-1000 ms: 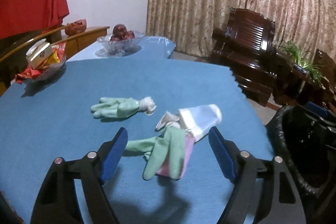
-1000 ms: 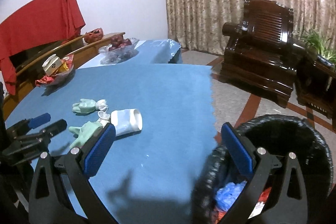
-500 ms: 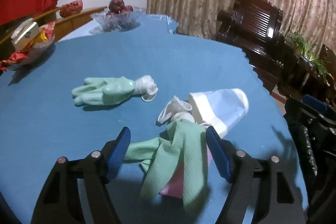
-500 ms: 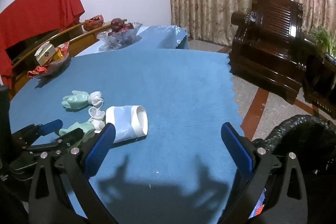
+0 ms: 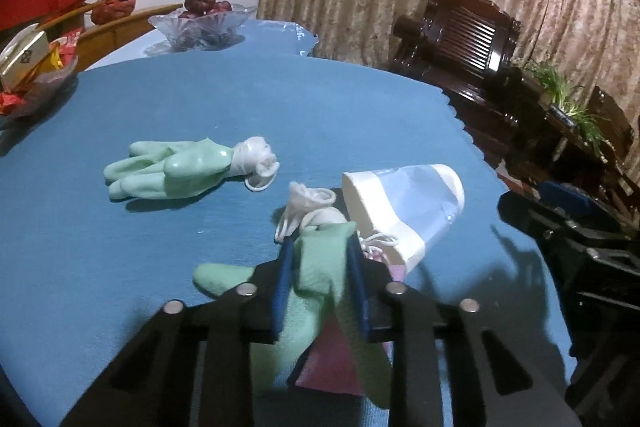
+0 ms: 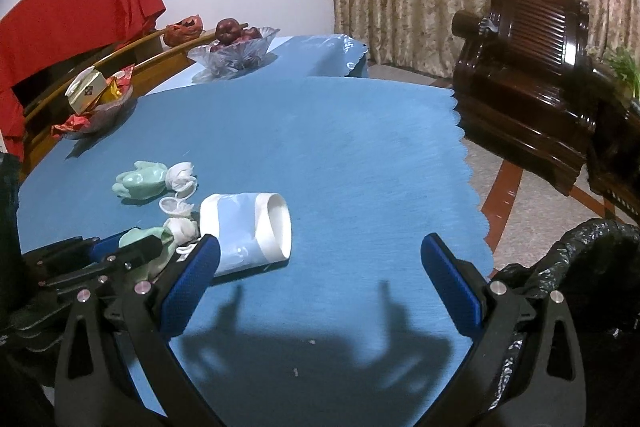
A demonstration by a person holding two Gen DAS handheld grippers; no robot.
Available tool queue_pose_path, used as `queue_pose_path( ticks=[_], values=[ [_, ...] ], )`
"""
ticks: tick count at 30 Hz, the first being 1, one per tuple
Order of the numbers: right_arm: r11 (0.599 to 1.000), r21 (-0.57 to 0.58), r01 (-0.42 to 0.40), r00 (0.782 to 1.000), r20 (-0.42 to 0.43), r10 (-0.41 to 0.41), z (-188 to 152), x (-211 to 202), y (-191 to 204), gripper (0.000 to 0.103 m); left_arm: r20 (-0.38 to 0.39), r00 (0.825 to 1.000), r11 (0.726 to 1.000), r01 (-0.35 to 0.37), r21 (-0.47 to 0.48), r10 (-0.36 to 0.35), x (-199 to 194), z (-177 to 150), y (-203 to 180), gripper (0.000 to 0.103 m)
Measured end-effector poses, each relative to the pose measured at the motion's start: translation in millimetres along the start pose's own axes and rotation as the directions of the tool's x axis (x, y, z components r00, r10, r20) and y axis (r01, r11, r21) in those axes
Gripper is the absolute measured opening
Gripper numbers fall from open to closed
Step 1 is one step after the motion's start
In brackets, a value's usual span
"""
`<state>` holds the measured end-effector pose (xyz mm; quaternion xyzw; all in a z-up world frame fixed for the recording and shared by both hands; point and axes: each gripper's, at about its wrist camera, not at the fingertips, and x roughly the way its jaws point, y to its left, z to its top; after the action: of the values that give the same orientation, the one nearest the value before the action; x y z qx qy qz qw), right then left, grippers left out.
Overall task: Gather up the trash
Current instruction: 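Grasp the white-and-blue paper bag with the right tool while the left tool holds the glove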
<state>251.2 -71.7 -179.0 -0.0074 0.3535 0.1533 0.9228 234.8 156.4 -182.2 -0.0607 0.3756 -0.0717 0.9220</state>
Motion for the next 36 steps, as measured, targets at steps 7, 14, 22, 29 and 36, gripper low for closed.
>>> queue_pose_path(
  ticks=[7, 14, 22, 29, 36],
  values=[
    [1.0, -0.013, -0.014, 1.0, 0.001, 0.014, 1.3, -1.7, 5.6, 0.098, 0.026, 0.998, 0.997, -0.058, -0.052, 0.059, -11.3, 3.8, 20.7, 0.022],
    [0.999, -0.025, -0.028, 1.0, -0.011, 0.028, 2.3, 4.7, 12.6, 0.098, -0.009, 0.996, 0.995, -0.084, -0.049, 0.084, -3.0, 0.2, 28.8, 0.046],
    [0.997, -0.047, -0.066, 0.998, -0.022, 0.065, 3.3, 10.9, 27.4, 0.098, -0.005, 0.998, 0.996, -0.067, -0.05, 0.067, 1.9, -4.5, 31.1, 0.026],
    [0.994, -0.081, -0.075, 0.995, -0.066, 0.07, -1.0, 27.8, 46.3, 0.098, 0.012, 0.998, 0.995, -0.067, -0.067, 0.068, -2.4, -4.8, 32.7, 0.022],
    [0.995, -0.101, -0.019, 0.992, -0.129, 0.006, -7.5, 47.7, 45.1, 0.098, 0.009, 0.998, 0.995, -0.061, -0.076, 0.062, -1.5, -5.2, 34.3, 0.022]
  ],
)
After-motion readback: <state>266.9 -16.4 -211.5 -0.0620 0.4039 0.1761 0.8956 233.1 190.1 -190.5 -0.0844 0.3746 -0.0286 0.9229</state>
